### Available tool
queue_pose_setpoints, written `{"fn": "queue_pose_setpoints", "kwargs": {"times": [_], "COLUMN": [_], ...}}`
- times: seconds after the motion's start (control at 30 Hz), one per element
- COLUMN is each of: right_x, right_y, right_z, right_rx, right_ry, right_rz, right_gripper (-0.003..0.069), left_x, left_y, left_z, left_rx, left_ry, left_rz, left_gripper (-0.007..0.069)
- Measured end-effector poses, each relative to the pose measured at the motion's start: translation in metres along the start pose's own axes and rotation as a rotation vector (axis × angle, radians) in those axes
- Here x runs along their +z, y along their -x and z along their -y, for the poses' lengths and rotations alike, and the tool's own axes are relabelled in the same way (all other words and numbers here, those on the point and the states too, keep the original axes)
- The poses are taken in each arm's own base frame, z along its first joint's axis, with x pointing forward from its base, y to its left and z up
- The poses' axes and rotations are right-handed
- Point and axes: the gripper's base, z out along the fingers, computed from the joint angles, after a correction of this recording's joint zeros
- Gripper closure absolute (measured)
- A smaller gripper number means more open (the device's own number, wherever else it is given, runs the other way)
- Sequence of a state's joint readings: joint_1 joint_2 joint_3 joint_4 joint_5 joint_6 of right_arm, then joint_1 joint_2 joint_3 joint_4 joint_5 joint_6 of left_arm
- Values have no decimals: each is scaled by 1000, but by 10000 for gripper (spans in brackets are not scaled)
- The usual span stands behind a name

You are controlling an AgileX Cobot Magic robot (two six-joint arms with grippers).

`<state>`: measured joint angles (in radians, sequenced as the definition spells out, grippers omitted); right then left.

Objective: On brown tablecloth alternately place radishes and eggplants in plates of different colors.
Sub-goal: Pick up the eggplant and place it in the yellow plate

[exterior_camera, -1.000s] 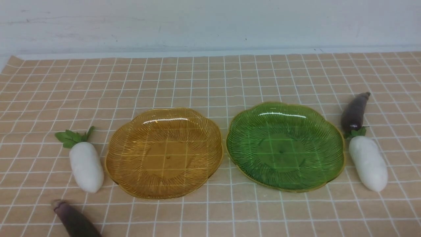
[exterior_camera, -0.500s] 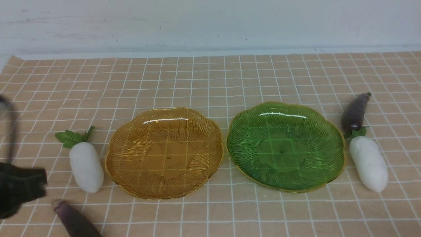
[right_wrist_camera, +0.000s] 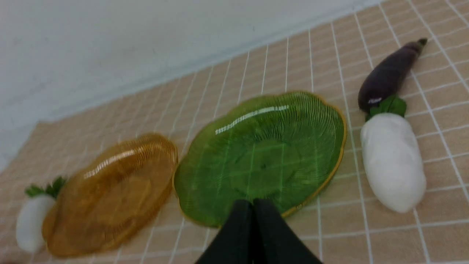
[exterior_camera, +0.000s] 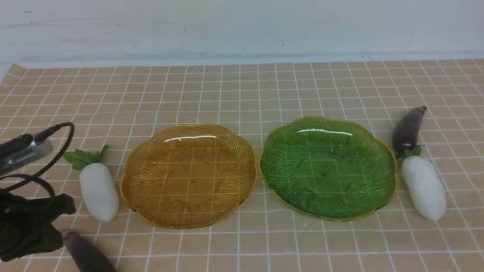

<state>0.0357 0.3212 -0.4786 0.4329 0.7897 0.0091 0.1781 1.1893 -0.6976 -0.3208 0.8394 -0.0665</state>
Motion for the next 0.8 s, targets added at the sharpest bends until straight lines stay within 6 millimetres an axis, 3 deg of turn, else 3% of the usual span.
{"fn": "queue_pose_setpoints", "kwargs": {"times": [0.17,0.4,0.43,0.47,0.57,0.7,0.8], "right_x": [2,14,14,15,16,17,19], "right_y": [33,31,30,28,28,31,33], "right_z": [-15,-15,-15,-14,-14,-14,-13], "right_rx": [-130,-140,-142,-139,-142,-142,-135], "right_ry": [3,22,23,24,24,22,17], "right_rz": [-193,-294,-298,-304,-298,-268,-250], "right_gripper": [674,674,674,674,674,674,674], "left_x": [22,46,48,54,66,80,87], "left_y": [8,14,14,15,17,16,15], "left_z": [1,-2,-2,-4,-6,-10,-13], "left_rx": [-34,-26,-31,-46,-87,-111,-115], "left_ry": [-28,-36,-33,-27,-11,7,18], "left_rz": [-53,-107,-109,-119,-148,-201,-233], "left_gripper": [554,214,191,98,-1,-7,57]}}
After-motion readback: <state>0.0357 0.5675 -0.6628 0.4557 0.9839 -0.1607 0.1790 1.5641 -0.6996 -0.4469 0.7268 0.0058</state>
